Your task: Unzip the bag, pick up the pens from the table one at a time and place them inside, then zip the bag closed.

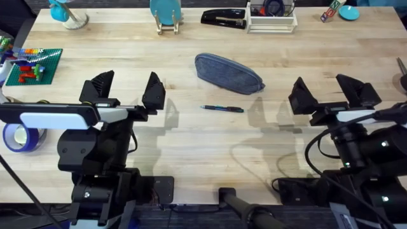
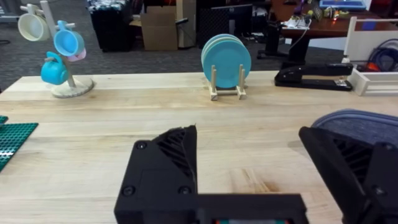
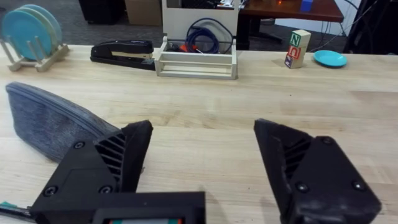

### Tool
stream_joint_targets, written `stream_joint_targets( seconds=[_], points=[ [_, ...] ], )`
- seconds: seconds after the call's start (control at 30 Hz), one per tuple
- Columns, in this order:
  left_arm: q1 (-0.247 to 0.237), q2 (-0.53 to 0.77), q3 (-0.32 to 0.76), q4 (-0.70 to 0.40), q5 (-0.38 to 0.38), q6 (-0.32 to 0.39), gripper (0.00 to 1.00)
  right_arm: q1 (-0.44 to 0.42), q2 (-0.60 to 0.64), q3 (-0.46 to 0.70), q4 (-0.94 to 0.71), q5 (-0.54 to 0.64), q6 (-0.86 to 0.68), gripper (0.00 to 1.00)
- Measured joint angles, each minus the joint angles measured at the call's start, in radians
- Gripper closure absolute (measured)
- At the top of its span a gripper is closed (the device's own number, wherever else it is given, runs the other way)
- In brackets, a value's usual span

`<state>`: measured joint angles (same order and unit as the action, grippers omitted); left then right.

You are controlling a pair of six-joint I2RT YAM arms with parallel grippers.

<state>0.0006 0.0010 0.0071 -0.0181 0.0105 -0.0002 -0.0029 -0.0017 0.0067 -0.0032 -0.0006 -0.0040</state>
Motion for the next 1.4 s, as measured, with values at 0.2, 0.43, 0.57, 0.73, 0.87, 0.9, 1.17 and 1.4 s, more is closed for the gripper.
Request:
stream_joint_targets(
  seconds=[0.2,0.43,0.57,0.73,0.87,0.9,1.17,1.4],
  points=[
    [-0.003,0.000,0.000,0.000,0.000,0.000,0.006,0.001,0.000,0.000,0.000,-0.004,0.000,0.003],
    [-0.003,0.000,0.000,0.000,-0.001,0.000,0.006,0.001,0.000,0.000,0.001,-0.004,0.000,0.003],
    [-0.003,0.000,0.000,0.000,-0.004,0.001,0.007,0.001,0.001,0.000,0.017,-0.006,0.000,0.003],
    [-0.003,0.000,0.001,0.000,-0.004,0.001,0.006,0.001,0.002,0.000,0.119,-0.015,0.000,0.005],
    [-0.003,0.005,0.010,-0.005,-0.004,0.001,0.008,0.001,0.002,0.001,0.111,-0.015,0.000,0.005],
    [-0.003,0.016,0.023,-0.009,-0.004,0.001,0.007,0.001,0.002,0.004,0.101,-0.015,0.000,0.005],
    [-0.003,0.278,0.240,-0.007,0.010,0.001,0.007,0.001,0.055,0.123,-0.023,-0.015,0.000,0.005],
    [-0.003,0.616,0.485,-0.084,0.098,0.001,0.007,0.001,0.229,0.266,-0.037,-0.015,0.000,0.006]
  ],
)
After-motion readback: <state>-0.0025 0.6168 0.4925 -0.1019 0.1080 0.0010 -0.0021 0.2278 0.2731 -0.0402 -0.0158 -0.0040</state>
